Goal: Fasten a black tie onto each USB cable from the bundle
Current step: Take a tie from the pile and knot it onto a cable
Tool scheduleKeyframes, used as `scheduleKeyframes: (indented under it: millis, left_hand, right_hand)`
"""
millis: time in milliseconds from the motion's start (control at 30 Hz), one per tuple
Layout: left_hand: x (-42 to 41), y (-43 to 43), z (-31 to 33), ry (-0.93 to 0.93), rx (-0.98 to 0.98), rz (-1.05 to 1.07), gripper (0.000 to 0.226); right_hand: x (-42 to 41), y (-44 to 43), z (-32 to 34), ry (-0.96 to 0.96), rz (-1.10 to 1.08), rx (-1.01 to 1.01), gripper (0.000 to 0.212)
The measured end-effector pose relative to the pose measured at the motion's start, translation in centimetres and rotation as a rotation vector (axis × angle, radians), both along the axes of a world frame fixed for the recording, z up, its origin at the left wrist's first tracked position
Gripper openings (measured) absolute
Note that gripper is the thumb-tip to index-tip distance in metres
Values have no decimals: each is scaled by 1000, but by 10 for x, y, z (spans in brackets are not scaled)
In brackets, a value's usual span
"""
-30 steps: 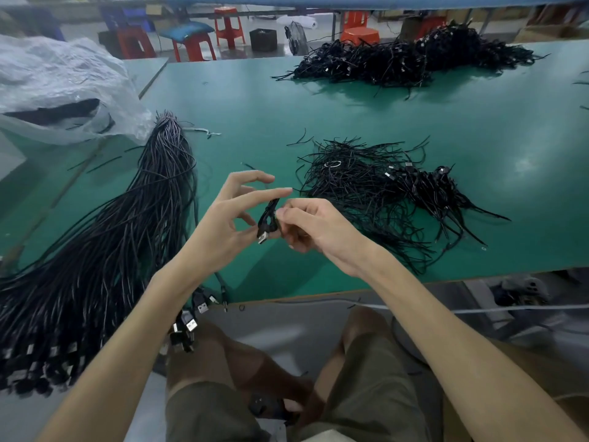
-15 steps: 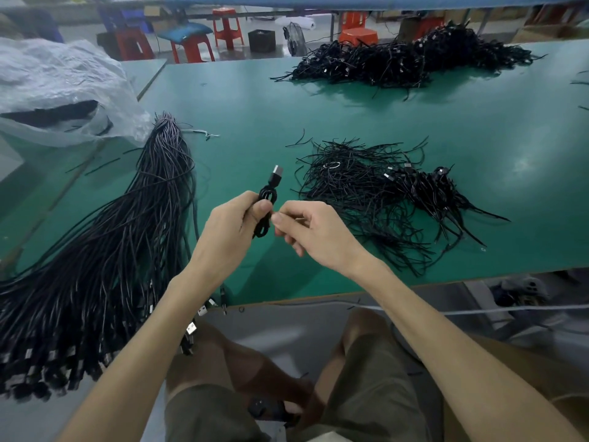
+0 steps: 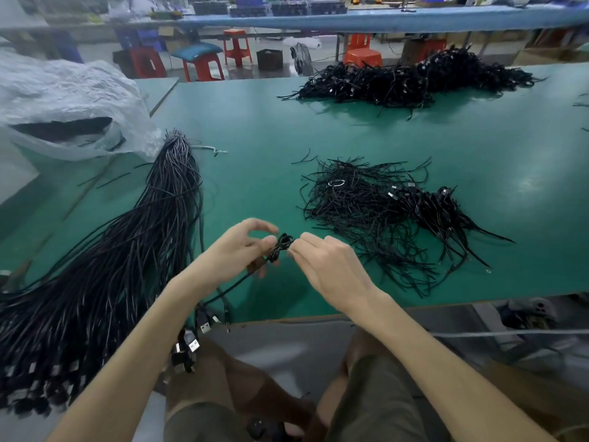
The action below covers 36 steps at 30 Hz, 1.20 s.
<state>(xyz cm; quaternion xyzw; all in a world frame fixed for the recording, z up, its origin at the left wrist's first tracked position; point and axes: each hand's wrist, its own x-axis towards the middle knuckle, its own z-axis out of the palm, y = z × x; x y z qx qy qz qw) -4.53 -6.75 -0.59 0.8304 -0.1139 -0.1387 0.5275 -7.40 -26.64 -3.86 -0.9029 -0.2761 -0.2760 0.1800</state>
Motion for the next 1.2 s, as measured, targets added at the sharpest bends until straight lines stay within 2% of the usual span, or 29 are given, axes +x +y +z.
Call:
scheduleKeyframes:
  millis: [67,133,267,400,467,500,567,633,767,867,933,1133,1200]
  left_hand:
    - [-4,8,-3,-29,-129,-97,49]
    - [-5,13,-5,-87,-132,-204,62]
    - [-4,12,-10,-224,-58,-188,48]
    - [-3,7,-11,-297,-34,-98,22]
    - [-4,4,-12,-376,63,-20,7]
    - [-4,3,-12,-423,132,17,7]
    - [-2,0,-15,-467,243,66,26]
    - [-2,-4,-14,-416,274,109,40]
    - [3,-10,-7,-215,324,102,54]
    - [6,-8,1,74,211,86,50]
    - [4,-3,5,177,131,60,47]
    - [-5,7,3,118,-148,14,26]
    - [-6,8,0,95,-228,10,26]
  right_hand:
    - [1,0,2,28,-3,33,17]
    - [2,0,4,72,-6,56,20]
    - [2,2,5,120,-1,100,17]
    - [1,2,4,135,22,103,17]
    - [1,3,4,133,11,106,18]
    - [0,5,4,112,1,104,19]
    - [-1,9,5,61,-11,112,22]
    - [0,10,6,5,-18,109,26]
    - [4,7,5,-121,-4,-55,20]
    - [6,6,2,-177,28,-97,15]
    - [4,6,-1,-184,34,-81,14]
    - [-1,6,0,-102,-40,97,25]
    - [-2,7,3,-44,-44,132,27]
